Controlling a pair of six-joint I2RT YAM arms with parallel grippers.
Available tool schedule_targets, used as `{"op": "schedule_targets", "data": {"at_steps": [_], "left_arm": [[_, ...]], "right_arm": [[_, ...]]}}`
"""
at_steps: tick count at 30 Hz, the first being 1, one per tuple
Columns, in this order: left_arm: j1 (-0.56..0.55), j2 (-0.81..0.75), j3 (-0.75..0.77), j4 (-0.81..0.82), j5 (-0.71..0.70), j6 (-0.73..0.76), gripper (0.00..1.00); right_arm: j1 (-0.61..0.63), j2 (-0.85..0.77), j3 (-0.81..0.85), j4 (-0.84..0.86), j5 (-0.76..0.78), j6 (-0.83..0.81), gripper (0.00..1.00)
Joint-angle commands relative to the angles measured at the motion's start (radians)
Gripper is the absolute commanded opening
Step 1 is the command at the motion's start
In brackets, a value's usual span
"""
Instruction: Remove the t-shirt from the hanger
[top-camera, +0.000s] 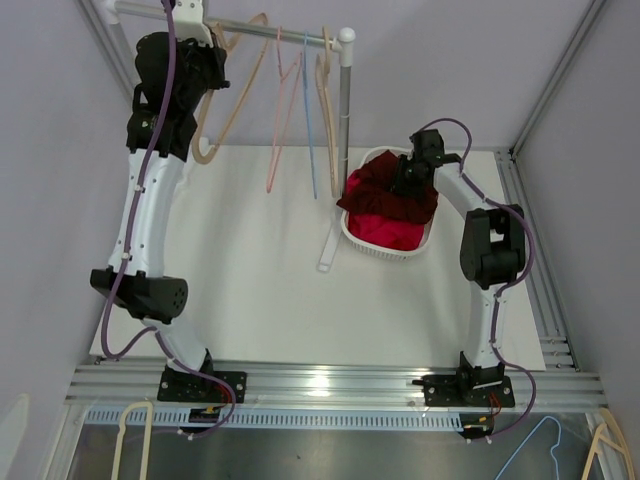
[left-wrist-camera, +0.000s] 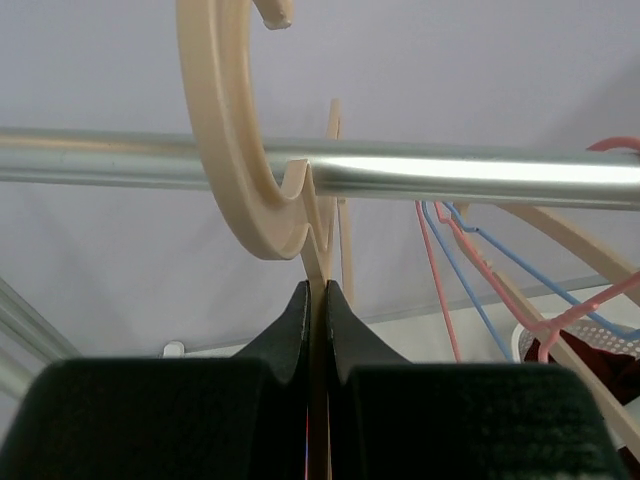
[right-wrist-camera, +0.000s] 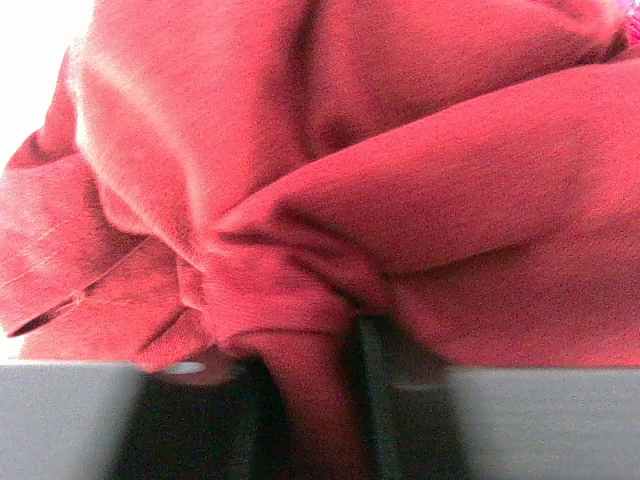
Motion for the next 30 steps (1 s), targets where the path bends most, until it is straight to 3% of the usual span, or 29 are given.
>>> {"op": "schedule_targets", "data": {"at_steps": [1,2,6,10,16,27,30], "left_arm": [[-0.010,0.014,0.044,0.013,-0.015,0.029,0.01],[-0.010,0.020,0.044,0.011,-0.017,0.029,0.01],[-0.011,0.032,0.038,0.001,-0.015,0.024,0.01],[-0.013,0.037,0.039,-0.003,-0.018,0.018,0.01],[-0.023,0.048,0.029,-0.006,-0.020,0.018,0.01],[-0.036,0.049,0.027,-0.027,-0.058,0.003,0.01],[-0.037,0.046,0.021,-0.036,-0.064,-0.005,0.12]], "right_arm": [[0.011,-0.011,-0.051,-0.111,0.090,-0.024,0.41],[0.011,-0.052,-0.043,-0.121,0.098,-0.025,0.46],[0.014,-0.128,-0.002,-0.164,0.139,-0.029,0.49],[0.014,-0.189,0.031,-0.196,0.167,-0.032,0.66],[0.014,-0.264,0.077,-0.229,0.219,-0.035,0.77],[0.012,-0.358,0.091,-0.236,0.241,-0.041,0.82],[0.014,-0.376,0.083,-0.230,0.238,-0.042,0.82]]}}
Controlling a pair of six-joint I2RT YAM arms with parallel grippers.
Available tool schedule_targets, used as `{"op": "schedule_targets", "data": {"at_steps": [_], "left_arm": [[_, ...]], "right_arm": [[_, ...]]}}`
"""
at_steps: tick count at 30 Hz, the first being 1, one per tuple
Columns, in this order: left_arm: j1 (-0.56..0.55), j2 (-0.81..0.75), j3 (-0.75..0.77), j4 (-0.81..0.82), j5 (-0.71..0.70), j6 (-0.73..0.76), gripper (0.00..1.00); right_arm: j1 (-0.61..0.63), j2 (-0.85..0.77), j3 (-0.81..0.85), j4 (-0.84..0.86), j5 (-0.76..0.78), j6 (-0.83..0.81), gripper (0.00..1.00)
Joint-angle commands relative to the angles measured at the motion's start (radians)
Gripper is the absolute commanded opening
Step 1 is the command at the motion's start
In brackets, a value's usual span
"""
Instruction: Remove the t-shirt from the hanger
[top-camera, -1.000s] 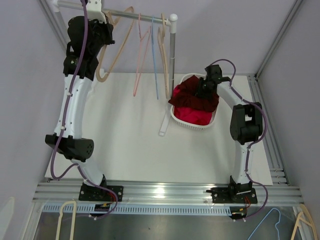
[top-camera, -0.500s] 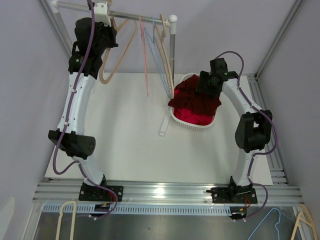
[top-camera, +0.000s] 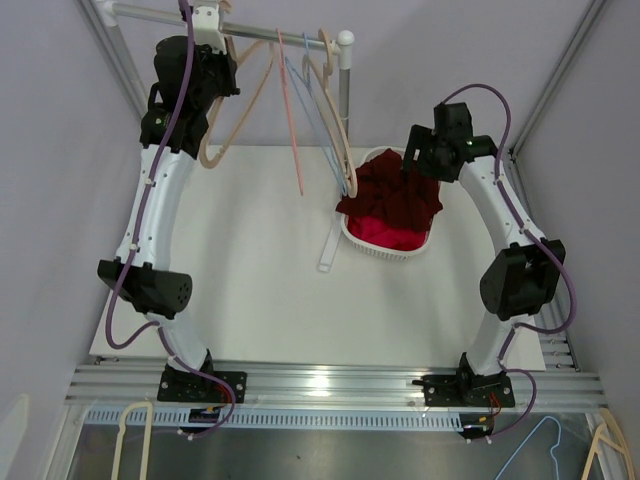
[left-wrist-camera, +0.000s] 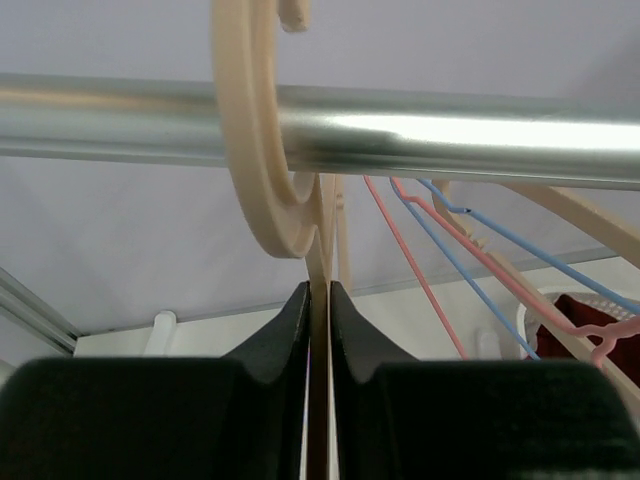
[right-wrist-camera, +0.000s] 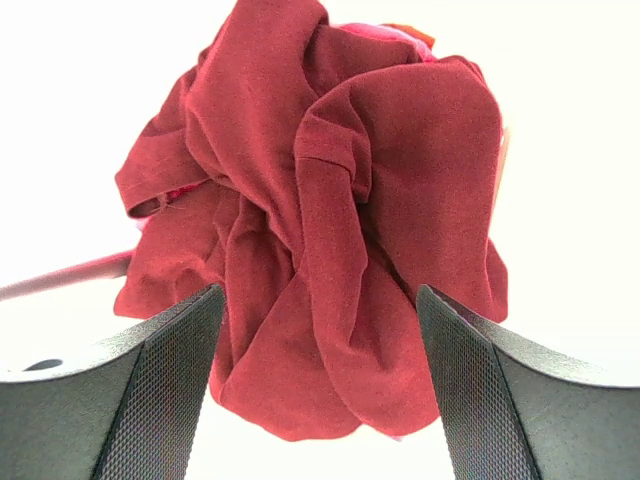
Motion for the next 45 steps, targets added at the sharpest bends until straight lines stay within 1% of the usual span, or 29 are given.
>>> {"op": "schedule_targets", "data": {"at_steps": [1,3,5,7,12,15,16,18,19,20,21,22,23,24,27,28,30,34,35,37,38,40,41,42,43,44,45], "left_arm": [[-0.009,-0.008,0.019,0.007,-0.022,-0.008,0.17],[-0.009,-0.011,0.010,0.007,-0.034,-0.008,0.18],[-0.010,-0.019,0.009,0.004,-0.046,-0.037,0.21],[-0.010,-0.026,0.007,0.003,-0.045,-0.040,0.27],[-0.015,-0.061,0.007,-0.017,-0.074,-0.045,0.27],[-0.016,-0.104,0.009,-0.045,-0.121,-0.046,0.29],[-0.016,-0.117,0.009,-0.071,-0.161,-0.051,0.31],[-0.016,-0.162,0.001,-0.100,-0.190,-0.077,0.32],[-0.018,-0.181,-0.005,-0.124,-0.200,-0.087,0.37],[-0.018,-0.202,-0.040,-0.134,-0.213,-0.101,0.43],[-0.018,-0.254,-0.059,-0.138,-0.214,-0.132,0.51],[-0.018,-0.284,-0.080,-0.139,-0.212,-0.147,0.74],[-0.019,-0.316,-0.133,-0.132,-0.209,-0.161,0.86],[-0.019,-0.382,-0.196,-0.114,-0.198,-0.193,0.99],[-0.021,-0.466,-0.337,-0.108,-0.157,-0.259,0.99],[-0.024,-0.511,-0.358,-0.120,-0.151,-0.271,0.99],[-0.030,-0.549,-0.390,-0.138,-0.143,-0.310,1.00],[-0.058,-0.657,-0.574,-0.148,-0.114,-0.338,0.99],[-0.064,-0.704,-0.632,-0.145,-0.111,-0.341,1.00],[-0.081,-0.755,-0.712,-0.143,-0.118,-0.351,0.99],[-0.085,-0.805,-0.765,-0.139,-0.114,-0.356,1.00],[-0.094,-0.859,-0.813,-0.140,-0.132,-0.367,0.99],[-0.094,-0.888,-0.886,-0.137,-0.135,-0.385,1.00],[-0.096,-0.946,-0.910,-0.129,-0.132,-0.393,0.99],[-0.096,-0.979,-0.933,-0.123,-0.125,-0.399,1.00],[-0.096,-1.005,-0.994,-0.123,-0.108,-0.407,1.00],[-0.096,-1.057,-1.010,-0.134,-0.100,-0.410,1.00]], "right_arm": [[-0.001,-0.063,0.022,-0.001,0.007,-0.013,0.82],[-0.001,-0.069,0.019,0.002,0.004,-0.014,0.82],[-0.001,-0.072,0.007,0.005,-0.001,-0.018,0.82],[-0.001,-0.075,-0.002,0.006,-0.001,-0.019,0.82],[-0.001,-0.095,-0.044,0.028,-0.021,-0.011,0.82],[0.003,-0.120,-0.067,0.040,-0.028,-0.010,0.82],[0.006,-0.129,-0.074,0.051,-0.030,-0.008,0.83],[0.014,-0.164,-0.100,0.071,-0.030,-0.002,0.85],[0.019,-0.175,-0.105,0.080,-0.025,0.001,0.94],[0.020,-0.201,-0.105,0.078,-0.015,0.004,0.98],[0.026,-0.215,-0.108,0.080,-0.005,0.005,1.00],[0.025,-0.227,-0.111,0.088,-0.004,0.004,1.00],[0.025,-0.242,-0.113,0.086,-0.005,0.004,1.00],[0.026,-0.268,-0.114,0.088,-0.010,-0.001,0.99],[0.028,-0.333,-0.128,0.091,-0.022,-0.014,0.99],[0.029,-0.351,-0.154,0.100,-0.030,-0.019,1.00],[0.032,-0.393,-0.189,0.114,-0.034,-0.024,0.99],[0.042,-0.530,-0.307,0.160,-0.034,-0.028,0.99],[0.048,-0.554,-0.359,0.164,-0.047,-0.028,1.00],[0.055,-0.597,-0.412,0.172,-0.070,-0.028,0.99],[0.068,-0.633,-0.462,0.172,-0.070,-0.027,1.00],[0.081,-0.666,-0.513,0.183,-0.071,-0.022,1.00],[0.089,-0.692,-0.533,0.186,-0.071,-0.019,0.99],[0.109,-0.704,-0.570,0.190,-0.064,-0.021,0.99],[0.121,-0.715,-0.587,0.193,-0.056,-0.021,0.99],[0.135,-0.738,-0.600,0.195,-0.047,-0.019,0.99],[0.162,-0.750,-0.631,0.200,-0.018,-0.019,1.00]]}}
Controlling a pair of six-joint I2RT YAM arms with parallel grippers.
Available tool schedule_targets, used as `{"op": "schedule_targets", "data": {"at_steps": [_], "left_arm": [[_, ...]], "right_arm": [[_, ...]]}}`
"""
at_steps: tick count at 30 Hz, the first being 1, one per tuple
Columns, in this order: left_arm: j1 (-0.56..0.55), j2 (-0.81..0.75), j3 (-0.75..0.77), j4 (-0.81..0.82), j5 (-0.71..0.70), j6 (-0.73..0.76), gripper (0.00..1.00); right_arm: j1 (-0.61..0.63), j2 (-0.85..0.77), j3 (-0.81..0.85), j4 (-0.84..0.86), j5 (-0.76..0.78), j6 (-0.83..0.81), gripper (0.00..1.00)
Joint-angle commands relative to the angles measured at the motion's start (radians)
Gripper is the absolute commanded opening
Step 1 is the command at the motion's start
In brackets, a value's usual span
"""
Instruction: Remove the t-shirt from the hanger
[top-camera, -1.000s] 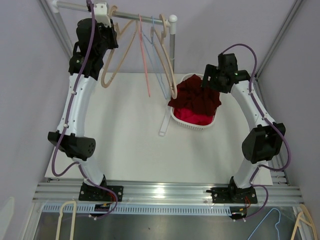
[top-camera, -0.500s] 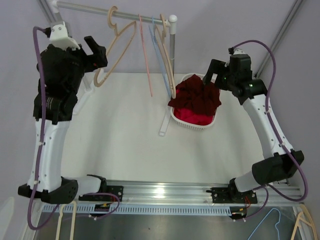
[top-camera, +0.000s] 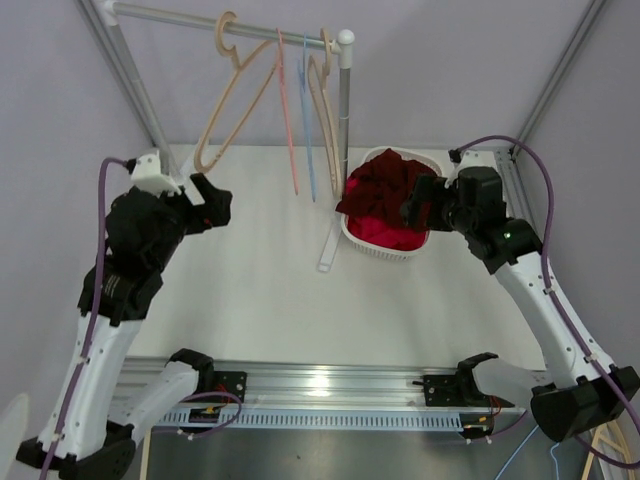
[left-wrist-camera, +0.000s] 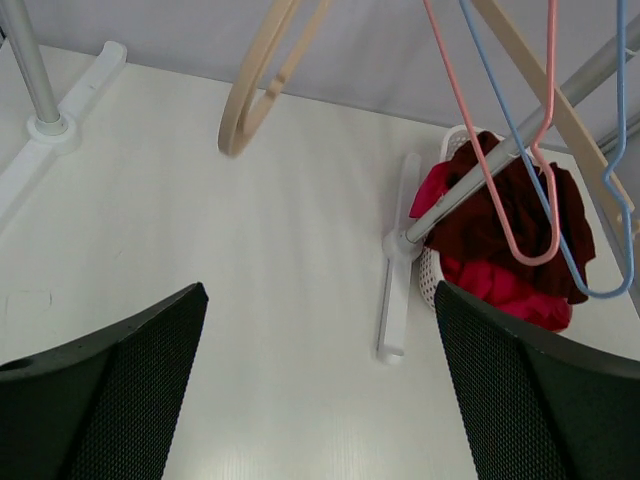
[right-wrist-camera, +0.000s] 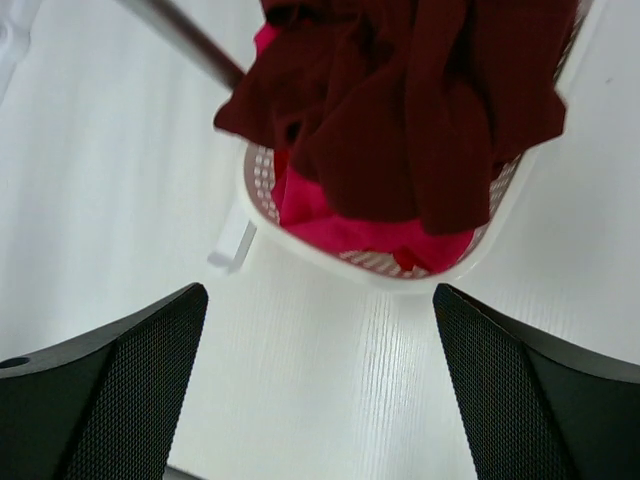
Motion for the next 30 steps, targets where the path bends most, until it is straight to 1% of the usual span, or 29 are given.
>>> {"op": "schedule_targets", "data": {"at_steps": [1,3,5,6,10,13,15,19,24,28,30], "left_arm": [[-0.008,-0.135,-0.071,0.016,0.033,-0.050,1.00],[-0.008,-0.200,-0.133,-0.010,0.036,-0.055,0.99],[-0.008,-0.240,-0.158,-0.027,0.034,-0.056,0.99],[-0.008,-0.277,-0.198,-0.034,0.040,-0.055,0.99],[-0.008,-0.352,-0.285,-0.010,0.097,-0.033,1.00],[-0.008,-0.369,-0.334,-0.017,0.083,-0.035,0.99],[-0.008,-0.370,-0.361,-0.017,0.077,-0.039,0.99],[-0.008,-0.368,-0.411,0.001,0.105,-0.048,1.00],[-0.008,-0.383,-0.419,0.010,0.119,-0.045,1.00],[-0.008,-0.389,-0.421,0.004,0.111,-0.039,1.00],[-0.008,-0.389,-0.422,0.007,0.116,-0.042,1.00]], "right_arm": [[0.056,-0.064,-0.054,0.048,0.039,-0.004,0.99],[0.090,-0.116,-0.112,0.066,0.055,-0.015,1.00],[0.104,-0.151,-0.149,0.077,0.076,-0.021,1.00],[0.107,-0.182,-0.183,0.082,0.073,-0.028,0.99],[0.107,-0.259,-0.258,0.093,0.076,-0.036,1.00],[0.111,-0.317,-0.295,0.117,0.061,-0.028,0.99],[0.111,-0.338,-0.306,0.120,0.079,-0.027,1.00],[0.113,-0.366,-0.300,0.108,0.090,-0.025,0.99],[0.114,-0.368,-0.281,0.079,0.093,-0.028,1.00],[0.117,-0.380,-0.295,0.096,0.088,-0.027,0.99],[0.119,-0.385,-0.298,0.105,0.093,-0.024,1.00]]}}
